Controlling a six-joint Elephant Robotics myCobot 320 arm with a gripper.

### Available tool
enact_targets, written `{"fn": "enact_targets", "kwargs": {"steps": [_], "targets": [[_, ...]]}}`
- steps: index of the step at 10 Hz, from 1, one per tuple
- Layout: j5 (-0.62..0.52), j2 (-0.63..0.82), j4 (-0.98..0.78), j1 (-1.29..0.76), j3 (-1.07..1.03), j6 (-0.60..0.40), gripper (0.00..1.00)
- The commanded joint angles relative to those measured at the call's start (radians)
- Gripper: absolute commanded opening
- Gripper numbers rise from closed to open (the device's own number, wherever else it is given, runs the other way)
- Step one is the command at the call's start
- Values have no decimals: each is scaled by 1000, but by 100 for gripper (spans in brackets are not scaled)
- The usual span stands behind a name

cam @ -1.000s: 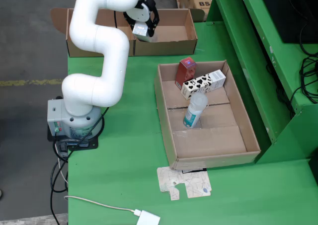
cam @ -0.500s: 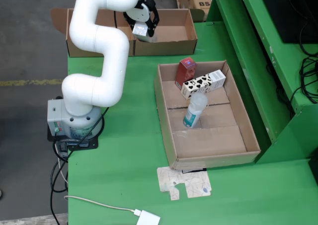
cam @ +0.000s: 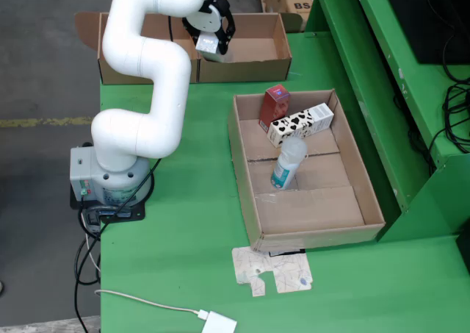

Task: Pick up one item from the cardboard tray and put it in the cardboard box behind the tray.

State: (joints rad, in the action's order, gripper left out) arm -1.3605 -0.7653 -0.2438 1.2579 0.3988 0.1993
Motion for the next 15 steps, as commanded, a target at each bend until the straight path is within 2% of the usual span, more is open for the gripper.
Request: {"fn": "enact_targets", "kwargs": {"steps": [1, 8, 15], "targets": [[5, 41, 5, -7, -19, 6, 30], [5, 41, 5, -7, -19, 6, 100], [5, 41, 5, -7, -19, 6, 100]]}}
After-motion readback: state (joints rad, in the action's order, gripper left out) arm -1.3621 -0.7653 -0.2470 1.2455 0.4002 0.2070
